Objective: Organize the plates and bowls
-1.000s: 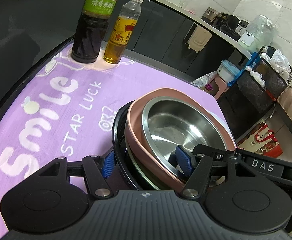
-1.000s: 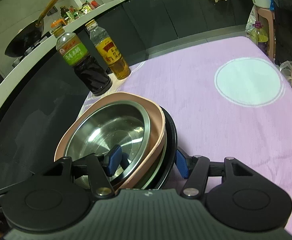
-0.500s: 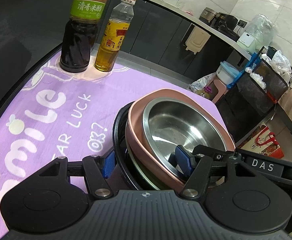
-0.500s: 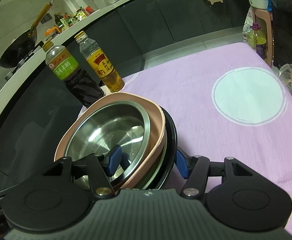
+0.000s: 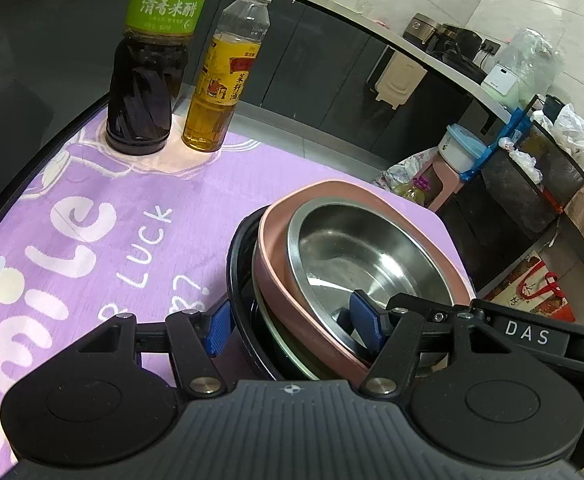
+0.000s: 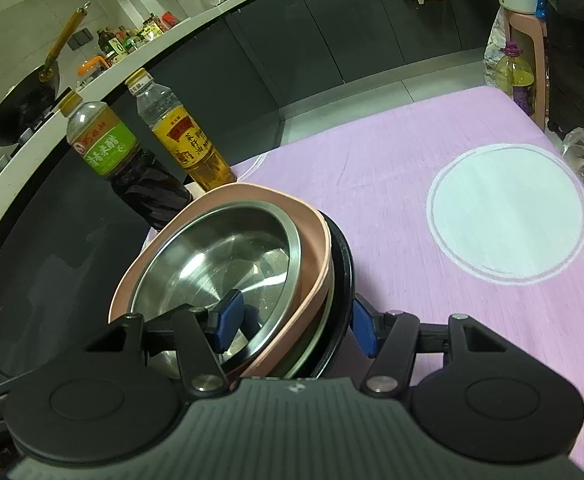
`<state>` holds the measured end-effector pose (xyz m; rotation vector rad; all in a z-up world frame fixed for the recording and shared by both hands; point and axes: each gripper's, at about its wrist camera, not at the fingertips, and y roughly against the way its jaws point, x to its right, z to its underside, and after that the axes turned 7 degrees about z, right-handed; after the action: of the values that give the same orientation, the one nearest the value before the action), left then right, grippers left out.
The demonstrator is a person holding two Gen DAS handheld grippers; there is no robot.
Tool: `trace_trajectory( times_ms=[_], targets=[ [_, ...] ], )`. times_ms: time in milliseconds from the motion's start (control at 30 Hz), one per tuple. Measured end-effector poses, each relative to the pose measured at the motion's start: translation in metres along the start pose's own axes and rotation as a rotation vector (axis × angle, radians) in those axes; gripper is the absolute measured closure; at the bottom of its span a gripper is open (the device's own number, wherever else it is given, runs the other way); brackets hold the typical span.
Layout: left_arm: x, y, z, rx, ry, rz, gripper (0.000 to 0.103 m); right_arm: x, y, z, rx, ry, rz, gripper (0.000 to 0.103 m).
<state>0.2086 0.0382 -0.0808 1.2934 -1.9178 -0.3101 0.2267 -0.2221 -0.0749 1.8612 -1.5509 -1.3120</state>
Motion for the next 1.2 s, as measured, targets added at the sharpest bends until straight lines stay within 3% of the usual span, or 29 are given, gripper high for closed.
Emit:
trace_trajectory(
  times_ms=[1200],
  targets=[
    [-0.02,-0.046,-0.011,-0.019,0.048,-0.003,0.043,0.017,-0.04,-0.016,-0.015,-0.009,0.01,0.043]
  ],
)
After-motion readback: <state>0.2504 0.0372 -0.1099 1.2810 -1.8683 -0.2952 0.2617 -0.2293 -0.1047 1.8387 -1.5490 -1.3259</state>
